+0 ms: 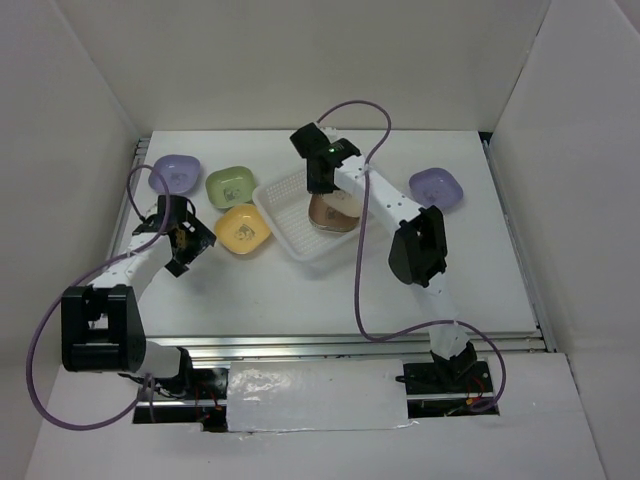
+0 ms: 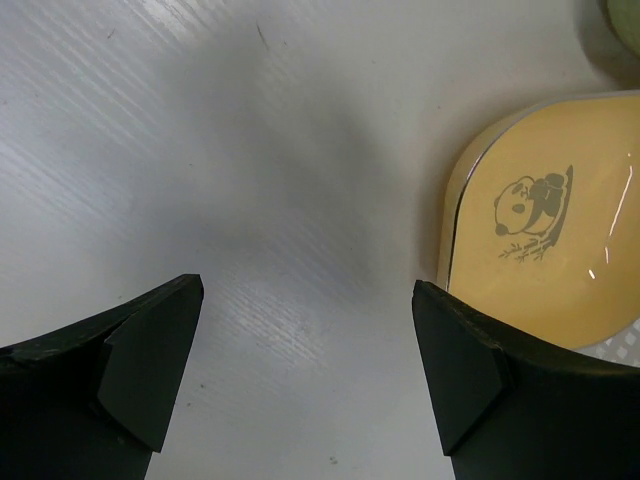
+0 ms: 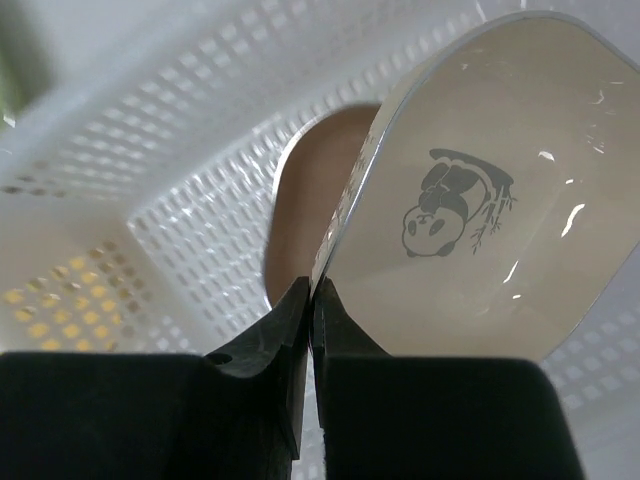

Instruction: Place the plates into the plastic bin on the countertop

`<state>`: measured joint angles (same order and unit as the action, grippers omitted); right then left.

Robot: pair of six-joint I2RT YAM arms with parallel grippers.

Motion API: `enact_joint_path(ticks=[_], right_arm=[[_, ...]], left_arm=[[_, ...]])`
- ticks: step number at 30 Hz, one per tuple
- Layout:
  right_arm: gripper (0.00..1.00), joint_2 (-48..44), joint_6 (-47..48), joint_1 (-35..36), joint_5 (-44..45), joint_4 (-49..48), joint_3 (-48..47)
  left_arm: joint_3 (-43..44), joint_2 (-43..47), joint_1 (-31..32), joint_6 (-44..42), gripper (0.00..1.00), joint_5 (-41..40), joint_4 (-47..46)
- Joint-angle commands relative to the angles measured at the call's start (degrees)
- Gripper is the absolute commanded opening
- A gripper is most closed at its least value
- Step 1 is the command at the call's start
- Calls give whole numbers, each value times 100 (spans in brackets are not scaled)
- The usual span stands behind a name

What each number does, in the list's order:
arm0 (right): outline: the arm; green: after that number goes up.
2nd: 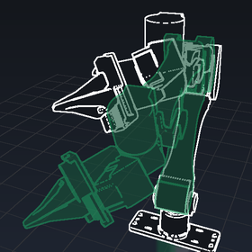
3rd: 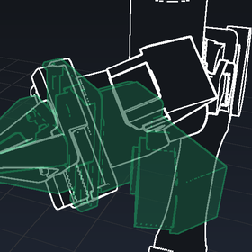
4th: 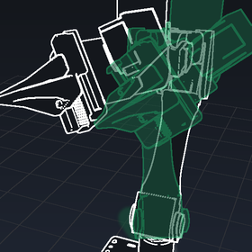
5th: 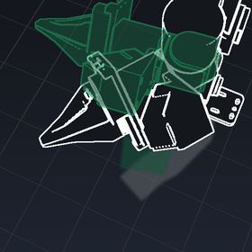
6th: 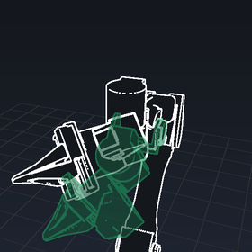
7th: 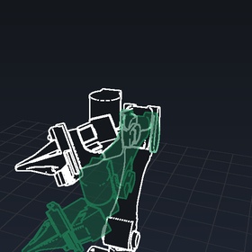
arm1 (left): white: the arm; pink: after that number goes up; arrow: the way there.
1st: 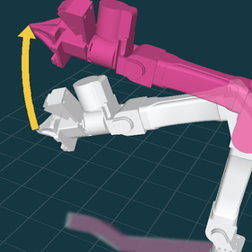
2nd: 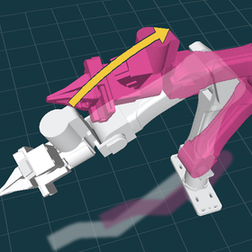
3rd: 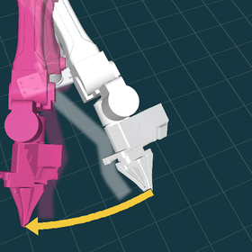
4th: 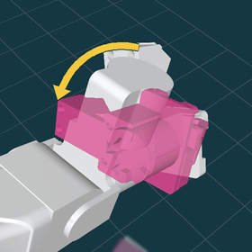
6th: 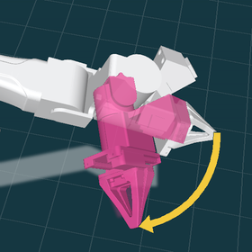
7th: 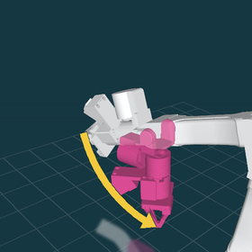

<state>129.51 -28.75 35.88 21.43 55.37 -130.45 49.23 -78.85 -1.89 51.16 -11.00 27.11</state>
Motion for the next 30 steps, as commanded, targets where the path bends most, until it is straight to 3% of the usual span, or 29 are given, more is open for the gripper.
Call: enact_joint_path(ticks=[1,3,5,6,12,20,23,26,30], right_arm=[[22,-242,133,33,133,255,151],[61,-330,142,59,247,219,222],[93,-505,168,103,326,202,179],[100,-576,186,191,440,219,135],[100,-1673,414,700,722,80,168],[100,-3581,406,1105,880,-536,2058],[100,-3924,362,1132,915,-686,2559],[100,-4004,318,1097,933,-633,2683],[100,-3969,291,1053,801,-642,2762]], left_arm=[[51,-270,-48,-105,99,151,-531],[43,-350,-39,-167,99,239,-671],[104,-543,-22,-229,99,388,-830],[130,-613,-22,-246,99,441,-883],[437,-1254,57,-150,99,600,-1190],[763,-1818,145,131,93,529,-1314],[623,-1442,373,175,93,512,-1130],[263,-669,488,411,99,126,-814],[218,35,540,536,99,-51,-778]])
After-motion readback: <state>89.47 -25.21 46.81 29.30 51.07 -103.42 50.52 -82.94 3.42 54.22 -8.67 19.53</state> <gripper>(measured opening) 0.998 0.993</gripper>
